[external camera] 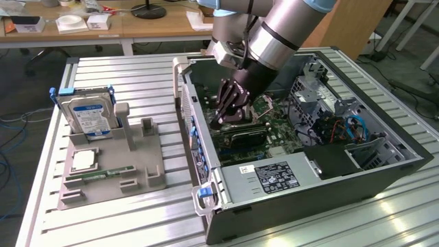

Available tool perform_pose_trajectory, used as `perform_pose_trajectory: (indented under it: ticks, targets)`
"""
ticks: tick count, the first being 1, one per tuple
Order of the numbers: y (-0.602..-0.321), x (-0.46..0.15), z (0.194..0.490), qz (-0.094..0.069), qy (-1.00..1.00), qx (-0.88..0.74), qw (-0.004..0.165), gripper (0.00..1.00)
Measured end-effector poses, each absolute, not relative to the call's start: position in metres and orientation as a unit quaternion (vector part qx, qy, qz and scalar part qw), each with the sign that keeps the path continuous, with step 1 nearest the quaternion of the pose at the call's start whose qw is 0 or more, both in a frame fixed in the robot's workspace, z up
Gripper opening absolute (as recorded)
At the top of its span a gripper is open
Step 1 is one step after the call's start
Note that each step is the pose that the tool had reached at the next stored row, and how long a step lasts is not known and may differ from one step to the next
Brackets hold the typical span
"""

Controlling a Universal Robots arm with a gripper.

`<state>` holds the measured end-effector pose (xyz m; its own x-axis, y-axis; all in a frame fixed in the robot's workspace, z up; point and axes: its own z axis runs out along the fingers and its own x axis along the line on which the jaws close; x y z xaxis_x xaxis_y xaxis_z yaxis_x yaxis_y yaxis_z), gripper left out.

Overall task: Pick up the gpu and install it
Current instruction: 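Press down on the gpu until it lock into place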

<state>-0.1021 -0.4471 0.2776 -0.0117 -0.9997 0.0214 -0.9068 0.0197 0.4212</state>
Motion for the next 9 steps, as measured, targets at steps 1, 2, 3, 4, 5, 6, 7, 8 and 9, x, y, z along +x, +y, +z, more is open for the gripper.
perform_pose_trajectory:
  ticks: [1, 2, 3, 4, 5, 6, 7, 8, 9]
  targets:
    - [-0.447, -0.102, 0.278, -0.146, -0.696, 0.685, 0.159, 0.1]
    - [-0.447, -0.101, 0.278, -0.146, -0.696, 0.685, 0.159, 0.1]
    - [-0.447, -0.1, 0.277, -0.146, -0.696, 0.685, 0.159, 0.1]
    - [-0.447, -0.099, 0.277, -0.146, -0.696, 0.685, 0.159, 0.1]
    - [-0.447, -0.098, 0.277, -0.146, -0.696, 0.685, 0.159, 0.1]
    - [-0.447, -0.097, 0.276, -0.146, -0.696, 0.685, 0.159, 0.1]
    - [-0.447, -0.095, 0.276, -0.146, -0.696, 0.685, 0.159, 0.1]
    - [-0.447, -0.093, 0.275, -0.146, -0.696, 0.685, 0.159, 0.1]
    - [-0.447, -0.091, 0.274, -0.146, -0.696, 0.685, 0.159, 0.1]
